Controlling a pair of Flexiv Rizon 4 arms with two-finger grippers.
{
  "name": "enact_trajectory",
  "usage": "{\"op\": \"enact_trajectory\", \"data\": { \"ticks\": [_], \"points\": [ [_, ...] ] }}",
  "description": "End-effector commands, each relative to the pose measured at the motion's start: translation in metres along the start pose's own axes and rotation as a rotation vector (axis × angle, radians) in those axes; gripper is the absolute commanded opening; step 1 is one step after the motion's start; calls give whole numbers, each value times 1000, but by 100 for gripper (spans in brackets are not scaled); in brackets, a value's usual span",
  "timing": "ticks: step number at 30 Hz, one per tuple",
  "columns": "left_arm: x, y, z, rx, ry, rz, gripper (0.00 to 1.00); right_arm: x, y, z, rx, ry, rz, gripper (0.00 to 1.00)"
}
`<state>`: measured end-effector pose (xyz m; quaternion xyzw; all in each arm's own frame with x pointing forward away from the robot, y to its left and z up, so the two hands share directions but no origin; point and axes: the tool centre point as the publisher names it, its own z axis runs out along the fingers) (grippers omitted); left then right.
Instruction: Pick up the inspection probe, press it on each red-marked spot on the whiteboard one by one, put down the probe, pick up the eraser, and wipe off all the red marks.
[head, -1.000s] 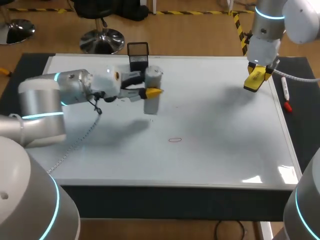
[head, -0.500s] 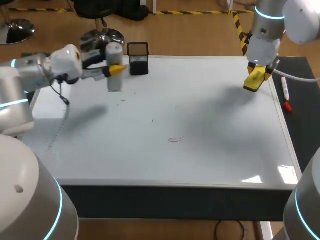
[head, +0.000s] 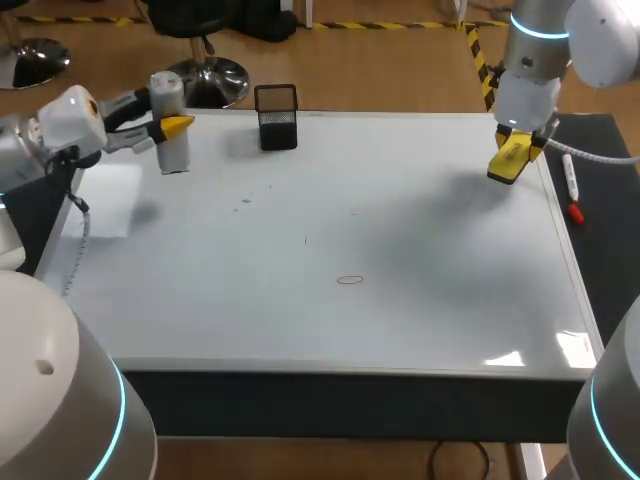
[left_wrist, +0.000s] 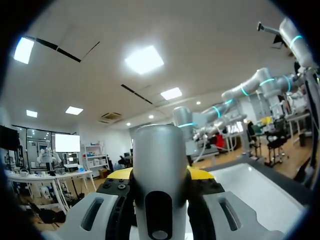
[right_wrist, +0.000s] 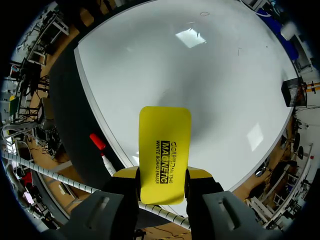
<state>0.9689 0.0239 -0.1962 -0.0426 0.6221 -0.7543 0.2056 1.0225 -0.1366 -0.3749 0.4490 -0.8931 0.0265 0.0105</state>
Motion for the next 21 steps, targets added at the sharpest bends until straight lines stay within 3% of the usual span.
{"op": "enact_trajectory", "data": {
  "ticks": [1, 19, 21],
  "points": [
    [3, -6, -10, 6, -9, 4, 0, 0, 0, -1, 2, 3, -1, 0],
    [4, -7, -11, 4, -10, 5, 0, 0, 0, -1, 2, 3, -1, 0],
    [4, -7, -11, 4, -10, 5, 0, -3, 8, 0, 16, 22, -30, 0]
  ]
}}
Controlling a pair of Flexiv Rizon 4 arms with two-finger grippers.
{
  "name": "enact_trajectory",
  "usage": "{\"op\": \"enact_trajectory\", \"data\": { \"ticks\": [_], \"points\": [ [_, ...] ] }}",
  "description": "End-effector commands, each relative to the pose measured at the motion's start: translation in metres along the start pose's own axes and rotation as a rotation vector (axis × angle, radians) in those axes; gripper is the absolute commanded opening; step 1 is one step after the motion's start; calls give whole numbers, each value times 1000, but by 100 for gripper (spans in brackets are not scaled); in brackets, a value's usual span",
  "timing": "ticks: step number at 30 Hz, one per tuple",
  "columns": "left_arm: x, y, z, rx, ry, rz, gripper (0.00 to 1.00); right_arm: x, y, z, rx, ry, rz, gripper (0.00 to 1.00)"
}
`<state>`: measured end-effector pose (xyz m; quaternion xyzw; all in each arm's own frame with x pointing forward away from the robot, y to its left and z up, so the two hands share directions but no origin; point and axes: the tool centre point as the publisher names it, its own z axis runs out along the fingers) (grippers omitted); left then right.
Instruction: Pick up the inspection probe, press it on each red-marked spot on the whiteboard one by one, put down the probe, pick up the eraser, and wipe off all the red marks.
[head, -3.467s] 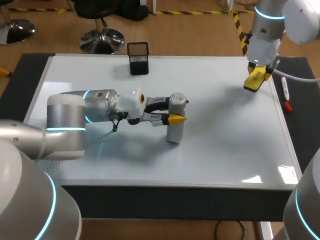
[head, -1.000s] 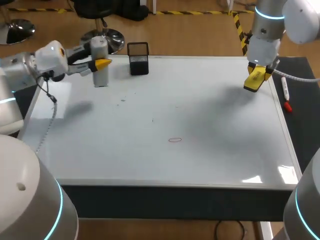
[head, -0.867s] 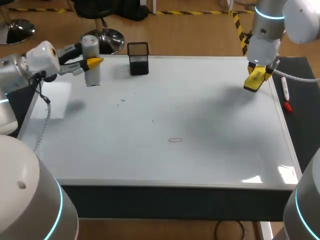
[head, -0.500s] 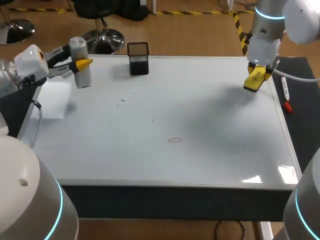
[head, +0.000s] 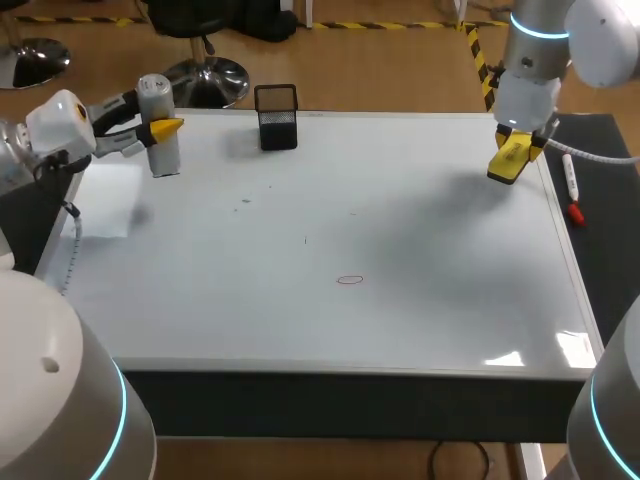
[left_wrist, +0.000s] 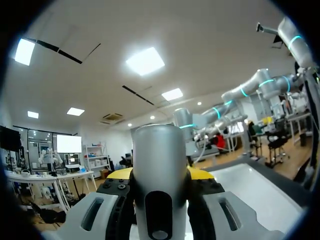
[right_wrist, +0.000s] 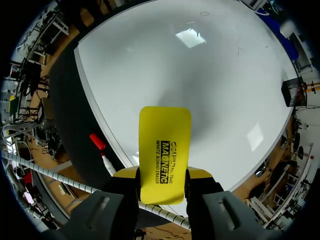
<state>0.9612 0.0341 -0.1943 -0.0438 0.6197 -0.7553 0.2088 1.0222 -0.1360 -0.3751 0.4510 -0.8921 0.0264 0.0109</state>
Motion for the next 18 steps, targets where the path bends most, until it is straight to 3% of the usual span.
{"op": "enact_trajectory", "data": {
  "ticks": [1, 9, 18],
  "points": [
    [1, -1, 0, 0, -3, 3, 0, -4, 12, 0, 18, 16, -35, 0],
    [1, -1, 0, 0, -3, 3, 0, -16, 65, -3, 26, -33, -128, 0],
    [1, -1, 0, 0, -3, 3, 0, -29, 157, -13, 29, -104, -254, 0]
  ]
}}
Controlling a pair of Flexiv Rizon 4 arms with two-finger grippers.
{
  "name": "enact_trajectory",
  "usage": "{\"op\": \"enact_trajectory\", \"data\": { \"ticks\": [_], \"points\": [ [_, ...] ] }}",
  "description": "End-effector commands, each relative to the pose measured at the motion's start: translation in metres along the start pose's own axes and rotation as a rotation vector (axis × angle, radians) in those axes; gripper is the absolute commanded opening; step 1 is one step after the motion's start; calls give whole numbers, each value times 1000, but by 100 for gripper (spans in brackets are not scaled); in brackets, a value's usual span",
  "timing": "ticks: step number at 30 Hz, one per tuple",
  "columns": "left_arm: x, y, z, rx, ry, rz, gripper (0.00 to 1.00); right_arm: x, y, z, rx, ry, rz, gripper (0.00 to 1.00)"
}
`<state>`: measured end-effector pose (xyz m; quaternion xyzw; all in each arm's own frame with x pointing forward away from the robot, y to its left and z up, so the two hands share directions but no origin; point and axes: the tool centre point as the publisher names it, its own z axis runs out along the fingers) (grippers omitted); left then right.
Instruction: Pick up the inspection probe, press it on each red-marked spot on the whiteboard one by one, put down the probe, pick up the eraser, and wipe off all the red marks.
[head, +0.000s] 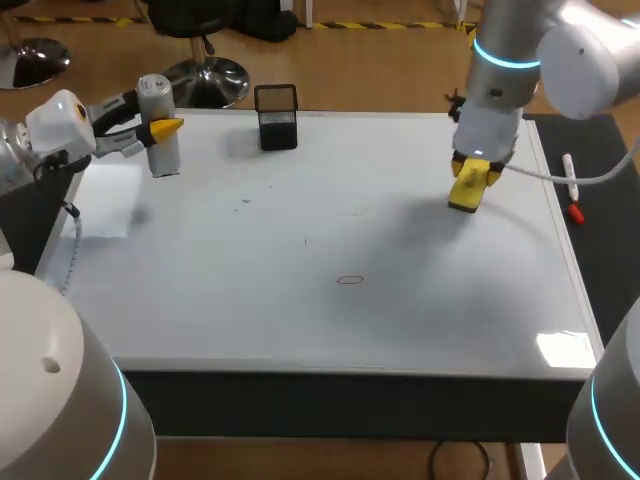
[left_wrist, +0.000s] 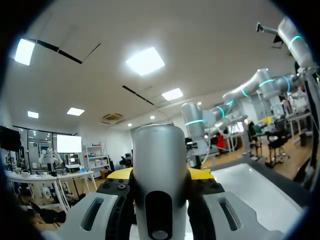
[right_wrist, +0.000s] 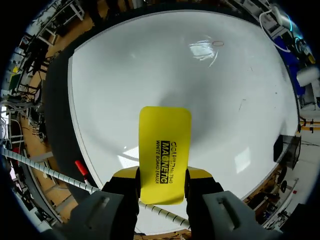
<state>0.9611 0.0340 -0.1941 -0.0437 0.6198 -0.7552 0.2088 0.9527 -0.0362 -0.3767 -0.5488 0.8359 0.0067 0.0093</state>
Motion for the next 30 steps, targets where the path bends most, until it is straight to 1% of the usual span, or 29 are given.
{"op": "enact_trajectory", "data": {
  "ticks": [1, 6, 8, 10, 11, 13, 15, 16, 17, 18, 20, 21, 22, 26, 30],
  "points": [
    [1, -1, 0, 0, -3, 3, 0, -4, 54, -8, 62, -38, -45, 0],
    [1, -1, 0, 0, -3, 3, 0, -24, 93, -10, 65, -42, -112, 0],
    [1, -1, 0, 0, -3, 3, 0, -34, 107, -11, 55, -62, -136, 0],
    [1, -1, 0, 0, -3, 3, 0, -48, 123, -11, 35, -91, -178, 0],
    [1, -1, 0, 0, -3, 3, 0, -55, 130, -10, 48, -71, -199, 0],
    [1, -1, 0, 0, -3, 3, 0, -68, 143, -6, 35, -77, -227, 0],
    [1, -1, 0, 0, -3, 3, 0, -79, 153, -1, 50, -46, -255, 0],
    [1, -1, 0, 0, -3, 3, 0, -83, 157, 1, 38, -56, -265, 0],
    [1, -1, 0, 0, -3, 3, 0, -87, 160, 3, 44, -45, -271, 0],
    [1, -1, 0, 0, -3, 3, 0, -91, 163, 6, 70, -11, -275, 0],
    [1, -1, 0, 0, -3, 3, 0, -99, 172, 14, 48, -14, -298, 0],
    [1, -1, 0, 0, -3, 3, 0, -103, 177, 18, 62, 8, -313, 0],
    [1, -1, 0, 0, -3, 3, 0, -106, 182, 21, 57, 15, -331, 0],
    [1, -1, 0, 0, -3, 3, 0, -118, 196, 27, 40, 9, -371, 0],
    [1, -1, 0, 0, -3, 3, 0, -128, 203, 28, 42, -9, -409, 0]
  ]
}}
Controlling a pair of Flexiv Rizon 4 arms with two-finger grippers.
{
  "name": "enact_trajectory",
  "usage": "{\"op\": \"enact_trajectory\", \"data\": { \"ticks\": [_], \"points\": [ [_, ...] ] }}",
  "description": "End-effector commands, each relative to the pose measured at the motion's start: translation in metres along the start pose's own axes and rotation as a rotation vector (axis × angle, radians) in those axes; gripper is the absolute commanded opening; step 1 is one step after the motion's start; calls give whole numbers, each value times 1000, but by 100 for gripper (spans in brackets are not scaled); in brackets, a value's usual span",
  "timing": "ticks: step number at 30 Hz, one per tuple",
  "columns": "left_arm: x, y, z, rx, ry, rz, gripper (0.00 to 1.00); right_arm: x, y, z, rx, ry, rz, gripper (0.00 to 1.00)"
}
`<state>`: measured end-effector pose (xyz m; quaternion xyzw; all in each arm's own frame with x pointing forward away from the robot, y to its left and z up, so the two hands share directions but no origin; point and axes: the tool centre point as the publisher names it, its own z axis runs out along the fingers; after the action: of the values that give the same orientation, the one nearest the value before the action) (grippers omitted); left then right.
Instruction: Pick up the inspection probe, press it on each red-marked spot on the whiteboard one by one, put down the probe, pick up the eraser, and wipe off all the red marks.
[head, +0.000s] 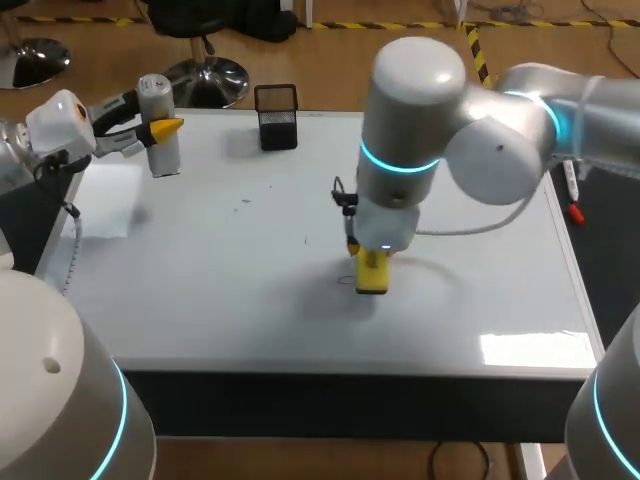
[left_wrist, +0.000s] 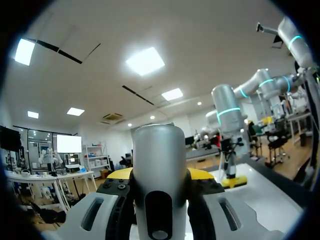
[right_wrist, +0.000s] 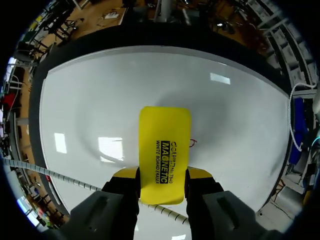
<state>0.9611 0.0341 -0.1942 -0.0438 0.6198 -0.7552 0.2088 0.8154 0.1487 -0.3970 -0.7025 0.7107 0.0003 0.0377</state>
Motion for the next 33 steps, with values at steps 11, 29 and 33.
{"op": "enact_trajectory", "data": {
  "ticks": [11, 29, 33],
  "points": [
    [1, -1, 0, 0, -3, 3, 0, -32, 0, 15, -13, 10, -63, 0],
    [1, -1, 0, 0, -3, 3, 0, -49, 6, 36, -2, -18, -123, 0],
    [1, -1, 0, 0, -3, 3, 0, -49, 5, 41, -17, -23, -129, 0]
  ]
}}
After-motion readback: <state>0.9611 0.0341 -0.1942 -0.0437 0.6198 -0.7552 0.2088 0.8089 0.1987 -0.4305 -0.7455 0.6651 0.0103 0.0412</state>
